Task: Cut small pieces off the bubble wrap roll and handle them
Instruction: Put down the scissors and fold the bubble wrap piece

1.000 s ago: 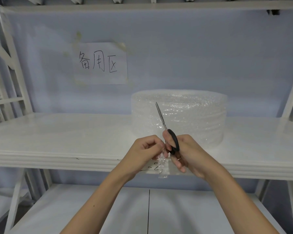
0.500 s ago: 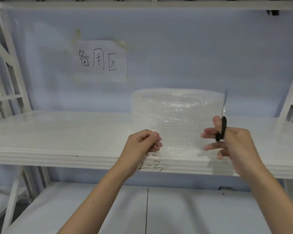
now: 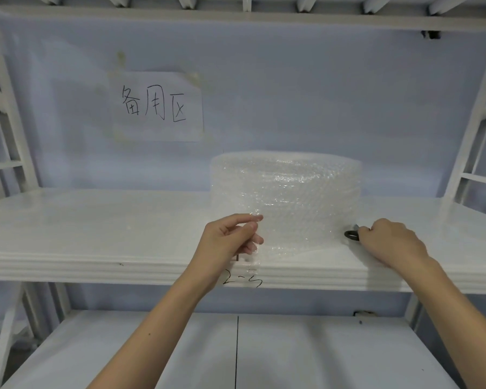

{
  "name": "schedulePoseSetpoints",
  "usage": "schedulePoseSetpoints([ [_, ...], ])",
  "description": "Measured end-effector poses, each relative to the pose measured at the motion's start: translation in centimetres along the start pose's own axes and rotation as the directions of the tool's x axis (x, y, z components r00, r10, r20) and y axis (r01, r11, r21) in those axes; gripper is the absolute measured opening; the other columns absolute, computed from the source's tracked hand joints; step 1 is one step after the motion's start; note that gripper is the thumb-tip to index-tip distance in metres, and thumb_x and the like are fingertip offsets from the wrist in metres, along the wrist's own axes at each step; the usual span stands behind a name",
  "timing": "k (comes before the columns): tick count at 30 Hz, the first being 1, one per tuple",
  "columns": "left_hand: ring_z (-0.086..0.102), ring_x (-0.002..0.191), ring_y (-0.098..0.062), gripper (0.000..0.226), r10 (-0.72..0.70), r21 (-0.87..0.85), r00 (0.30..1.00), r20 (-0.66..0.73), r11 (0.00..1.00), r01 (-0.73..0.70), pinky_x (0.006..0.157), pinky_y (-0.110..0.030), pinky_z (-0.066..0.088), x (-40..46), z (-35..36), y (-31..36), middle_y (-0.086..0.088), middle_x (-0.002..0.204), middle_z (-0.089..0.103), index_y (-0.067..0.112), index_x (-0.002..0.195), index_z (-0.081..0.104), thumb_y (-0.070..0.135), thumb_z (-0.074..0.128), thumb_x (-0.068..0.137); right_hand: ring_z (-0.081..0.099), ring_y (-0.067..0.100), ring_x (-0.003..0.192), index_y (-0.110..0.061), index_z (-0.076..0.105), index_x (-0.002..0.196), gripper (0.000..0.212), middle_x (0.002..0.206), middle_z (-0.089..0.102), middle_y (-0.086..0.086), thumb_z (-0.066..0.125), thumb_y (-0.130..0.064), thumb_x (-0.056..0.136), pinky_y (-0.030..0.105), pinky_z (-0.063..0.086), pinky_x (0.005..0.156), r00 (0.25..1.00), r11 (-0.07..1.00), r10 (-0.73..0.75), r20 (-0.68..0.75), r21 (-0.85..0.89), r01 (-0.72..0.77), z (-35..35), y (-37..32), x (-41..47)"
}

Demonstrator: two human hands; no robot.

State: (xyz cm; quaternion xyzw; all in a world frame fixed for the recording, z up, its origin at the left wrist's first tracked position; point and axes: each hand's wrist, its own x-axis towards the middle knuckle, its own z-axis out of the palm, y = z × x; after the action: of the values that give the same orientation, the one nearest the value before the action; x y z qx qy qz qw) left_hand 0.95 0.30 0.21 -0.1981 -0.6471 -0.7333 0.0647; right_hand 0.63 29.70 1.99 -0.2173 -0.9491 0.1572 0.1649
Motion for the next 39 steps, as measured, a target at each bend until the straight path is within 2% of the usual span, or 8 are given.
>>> schedulePoseSetpoints([
  [3,0.060,0.060,-0.012,0.019,0.032,0.024,0.999,0.011,0.999,-0.032,0.065,-0.022,0.054,0.1,-0.6,0.3,-0.005,0.071,0.072,0.014,0.100,0.075,0.005,0.058,0.096,0.050,0.028,0.071,-0.008,0.052,0.073,0.048,0.095,0.057,0.012,0.032,-0.044,0.099,0.032,0.038,0.064,0.998,0.991,-0.009,-0.066,-0.132,0.001,0.5,-0.2,-0.1],
  [9,0.063,0.064,-0.014,0.022,0.060,0.015,0.998,-0.004,0.998,-0.060,0.068,-0.022,0.055,0.4,-2.2,0.7,-0.004,0.076,0.074,0.014,0.097,0.076,0.003,0.057,0.096,0.052,0.030,0.061,-0.010,0.045,0.056,0.048,0.073,0.052,0.012,0.043,-0.038,0.095,0.031,0.039,0.056,0.974,0.995,-0.064,-0.215,-0.086,0.047,0.7,0.3,-0.9],
  [13,0.063,0.061,-0.014,0.019,0.065,0.023,0.998,-0.002,0.998,-0.065,0.066,-0.023,0.055,0.7,-3.2,0.7,-0.004,0.072,0.073,0.013,0.100,0.075,0.005,0.058,0.096,0.049,0.029,0.056,-0.010,0.044,0.052,0.042,0.061,0.051,0.009,0.049,-0.028,0.089,0.035,0.040,0.056,0.896,0.932,-0.268,-0.355,0.139,0.334,-0.4,-3.9,-4.7],
  [16,0.060,0.056,-0.014,0.017,0.063,0.029,0.998,-0.028,0.998,-0.062,0.062,-0.023,0.053,1.0,-4.1,0.7,-0.004,0.065,0.072,0.014,0.100,0.074,0.008,0.059,0.096,0.051,0.019,0.051,-0.008,0.058,0.061,0.034,0.060,0.057,0.009,0.057,-0.023,0.091,0.030,0.043,0.051,0.891,0.757,-0.426,-0.154,0.478,0.445,-0.1,-9.1,-8.1],
  [19,0.058,0.057,-0.015,0.018,0.083,0.052,0.995,-0.053,0.995,-0.080,0.063,-0.025,0.053,1.3,-5.3,0.8,-0.007,0.068,0.072,0.017,0.101,0.075,0.009,0.060,0.096,0.060,0.017,0.052,-0.012,0.068,0.087,0.016,0.073,0.067,0.008,0.060,-0.024,0.092,0.029,0.050,0.044,0.795,0.559,-0.592,0.127,0.776,0.292,1.8,-13.8,-10.5],
  [23,0.060,0.065,-0.016,0.022,0.123,0.116,0.990,-0.065,0.987,-0.115,0.068,-0.027,0.055,1.4,-7.2,1.1,-0.005,0.069,0.067,0.019,0.097,0.077,0.008,0.059,0.096,0.067,0.019,0.067,-0.022,0.058,0.118,0.029,0.084,0.069,0.009,0.064,-0.031,0.091,0.039,0.061,0.060,0.774,0.458,-0.619,0.136,0.863,0.214,3.9,-17.9,-10.5],
  [27,0.061,0.066,-0.013,0.018,0.113,0.135,0.990,-0.086,0.986,-0.101,0.073,-0.025,0.056,2.0,-9.2,1.2,0.001,0.071,0.070,0.013,0.099,0.077,0.007,0.060,0.095,0.066,0.018,0.065,-0.020,0.054,0.105,0.022,0.080,0.065,0.009,0.068,-0.021,0.089,0.043,0.062,0.062,0.805,0.363,-0.592,0.045,0.906,0.216,5.0,-20.1,-9.3],
  [39,0.067,0.065,-0.018,0.016,0.132,0.236,0.982,-0.136,0.967,-0.098,0.069,-0.027,0.056,4.4,-12.1,0.5,-0.003,0.075,0.075,0.012,0.104,0.075,0.010,0.062,0.094,0.067,0.021,0.062,-0.008,0.060,0.109,0.027,0.080,0.072,0.014,0.072,-0.007,0.084,0.033,0.059,0.065,0.740,0.308,-0.619,0.263,0.948,-0.079,6.3,-22.7,-7.5],
])
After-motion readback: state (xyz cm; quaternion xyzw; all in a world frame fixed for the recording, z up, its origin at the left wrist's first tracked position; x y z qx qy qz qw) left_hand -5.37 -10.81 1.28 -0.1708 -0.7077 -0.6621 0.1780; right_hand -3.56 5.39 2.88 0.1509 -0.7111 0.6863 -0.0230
